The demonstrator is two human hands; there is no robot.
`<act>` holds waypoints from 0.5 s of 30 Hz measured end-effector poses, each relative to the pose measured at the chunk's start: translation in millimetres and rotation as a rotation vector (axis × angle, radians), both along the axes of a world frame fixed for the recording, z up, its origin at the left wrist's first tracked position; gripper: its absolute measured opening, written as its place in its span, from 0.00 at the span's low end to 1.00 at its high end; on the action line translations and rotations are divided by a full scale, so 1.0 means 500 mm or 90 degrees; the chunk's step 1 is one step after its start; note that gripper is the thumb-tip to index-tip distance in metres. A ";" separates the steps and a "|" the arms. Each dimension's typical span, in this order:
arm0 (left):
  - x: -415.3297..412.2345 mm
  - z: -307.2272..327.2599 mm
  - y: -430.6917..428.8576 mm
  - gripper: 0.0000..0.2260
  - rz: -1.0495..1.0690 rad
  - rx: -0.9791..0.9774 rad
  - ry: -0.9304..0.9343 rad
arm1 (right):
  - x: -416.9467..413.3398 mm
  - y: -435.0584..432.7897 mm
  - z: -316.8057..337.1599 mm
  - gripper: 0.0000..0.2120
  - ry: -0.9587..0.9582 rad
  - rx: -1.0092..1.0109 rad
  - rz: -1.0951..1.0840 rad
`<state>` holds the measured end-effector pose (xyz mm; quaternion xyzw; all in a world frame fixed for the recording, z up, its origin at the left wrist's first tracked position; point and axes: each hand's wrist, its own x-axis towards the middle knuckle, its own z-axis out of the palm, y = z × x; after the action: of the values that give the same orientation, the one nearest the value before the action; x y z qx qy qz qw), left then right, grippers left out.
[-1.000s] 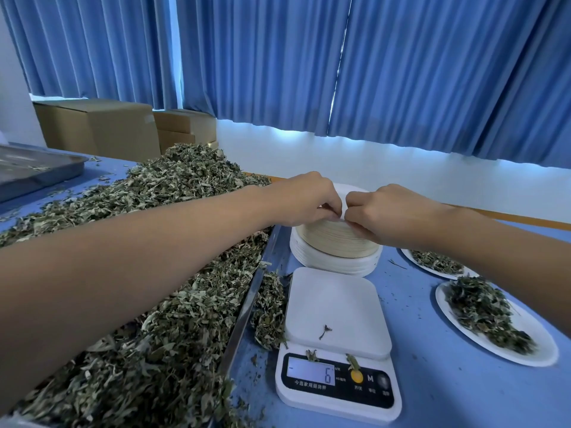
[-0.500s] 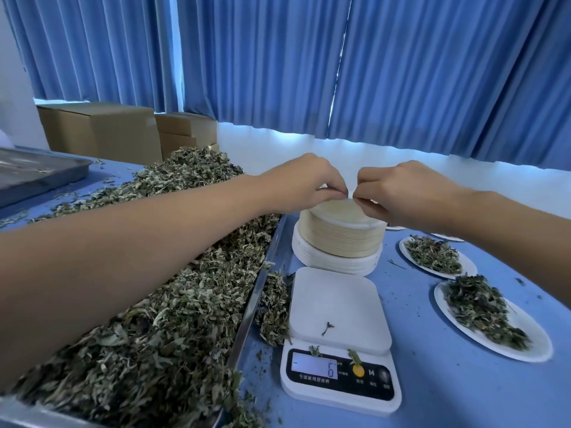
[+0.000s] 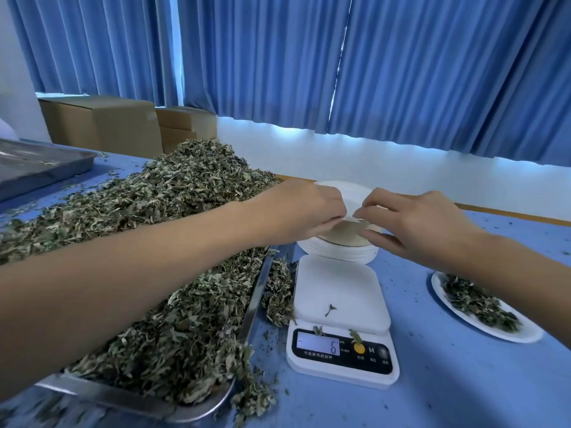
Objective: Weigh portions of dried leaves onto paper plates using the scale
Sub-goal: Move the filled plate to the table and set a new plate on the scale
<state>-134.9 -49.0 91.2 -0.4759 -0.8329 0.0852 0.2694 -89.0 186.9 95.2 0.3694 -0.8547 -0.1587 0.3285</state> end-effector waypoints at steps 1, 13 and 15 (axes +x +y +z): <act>0.015 -0.004 -0.007 0.17 -0.008 0.001 0.018 | 0.010 0.006 -0.012 0.06 0.013 -0.010 0.003; 0.170 -0.123 -0.043 0.15 -0.069 -0.094 -0.096 | 0.157 0.007 -0.190 0.17 0.003 -0.110 0.062; 0.166 -0.128 -0.040 0.15 -0.042 -0.104 -0.146 | 0.163 0.003 -0.200 0.12 -0.031 -0.104 0.064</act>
<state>-52.0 -68.8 27.2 -0.5299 -0.8324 0.0887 0.1356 -7.7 188.4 -4.7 0.3875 -0.8530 -0.0629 0.3439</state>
